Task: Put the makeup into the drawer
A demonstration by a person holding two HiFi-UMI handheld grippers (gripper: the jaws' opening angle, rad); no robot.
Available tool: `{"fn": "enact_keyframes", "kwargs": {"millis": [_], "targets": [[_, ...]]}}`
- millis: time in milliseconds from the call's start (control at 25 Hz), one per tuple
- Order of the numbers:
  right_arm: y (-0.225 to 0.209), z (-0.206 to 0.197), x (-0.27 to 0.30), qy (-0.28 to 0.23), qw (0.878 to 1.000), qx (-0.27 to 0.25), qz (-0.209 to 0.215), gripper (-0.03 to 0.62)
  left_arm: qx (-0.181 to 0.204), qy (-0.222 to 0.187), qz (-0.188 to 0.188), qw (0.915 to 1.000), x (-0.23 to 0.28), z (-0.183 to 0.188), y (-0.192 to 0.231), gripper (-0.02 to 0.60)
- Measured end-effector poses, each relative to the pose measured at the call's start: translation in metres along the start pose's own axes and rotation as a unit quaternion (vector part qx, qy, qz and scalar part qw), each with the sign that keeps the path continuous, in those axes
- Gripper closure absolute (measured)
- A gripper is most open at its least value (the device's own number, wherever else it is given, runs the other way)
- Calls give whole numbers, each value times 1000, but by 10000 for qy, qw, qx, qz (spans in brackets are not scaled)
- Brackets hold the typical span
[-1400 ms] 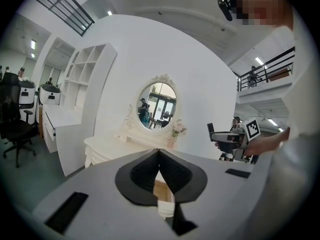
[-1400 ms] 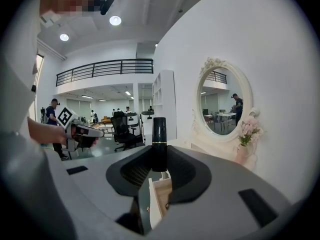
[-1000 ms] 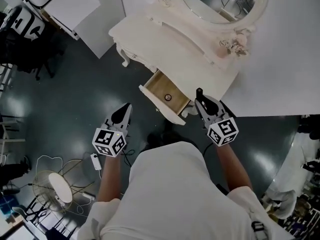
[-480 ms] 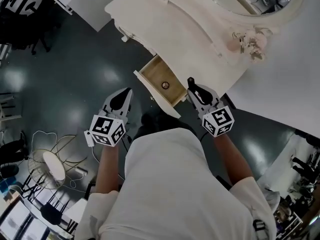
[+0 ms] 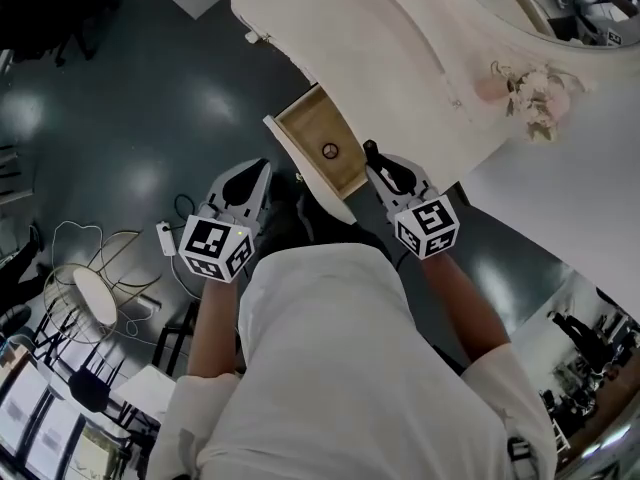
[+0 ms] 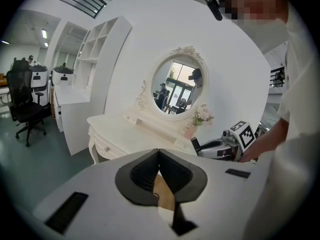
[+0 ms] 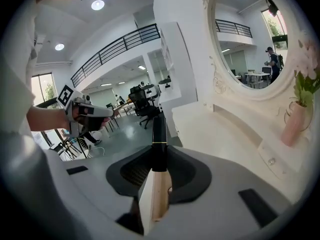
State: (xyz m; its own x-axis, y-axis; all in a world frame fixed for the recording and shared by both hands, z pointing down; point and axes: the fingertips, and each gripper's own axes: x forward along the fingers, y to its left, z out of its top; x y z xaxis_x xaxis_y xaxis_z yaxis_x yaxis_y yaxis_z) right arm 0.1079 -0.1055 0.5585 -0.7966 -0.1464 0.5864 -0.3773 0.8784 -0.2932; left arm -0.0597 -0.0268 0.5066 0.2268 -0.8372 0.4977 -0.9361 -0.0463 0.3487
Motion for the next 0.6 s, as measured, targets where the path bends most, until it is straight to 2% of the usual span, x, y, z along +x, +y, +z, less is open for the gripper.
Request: {"fn": "enact_keyframes", "kwargs": {"millis": [200, 440, 600], "targets": [[-2, -12, 28, 369, 9992, 163, -21, 490, -11, 163, -123, 9998, 15, -3, 13, 565], [-2, -25, 69, 636, 9962, 573, -160, 490, 24, 336, -489, 9982, 37, -6, 30, 565], [3, -35, 99, 817, 9942, 657, -219, 490, 107, 521, -654, 9964, 52, -12, 48, 565]]}}
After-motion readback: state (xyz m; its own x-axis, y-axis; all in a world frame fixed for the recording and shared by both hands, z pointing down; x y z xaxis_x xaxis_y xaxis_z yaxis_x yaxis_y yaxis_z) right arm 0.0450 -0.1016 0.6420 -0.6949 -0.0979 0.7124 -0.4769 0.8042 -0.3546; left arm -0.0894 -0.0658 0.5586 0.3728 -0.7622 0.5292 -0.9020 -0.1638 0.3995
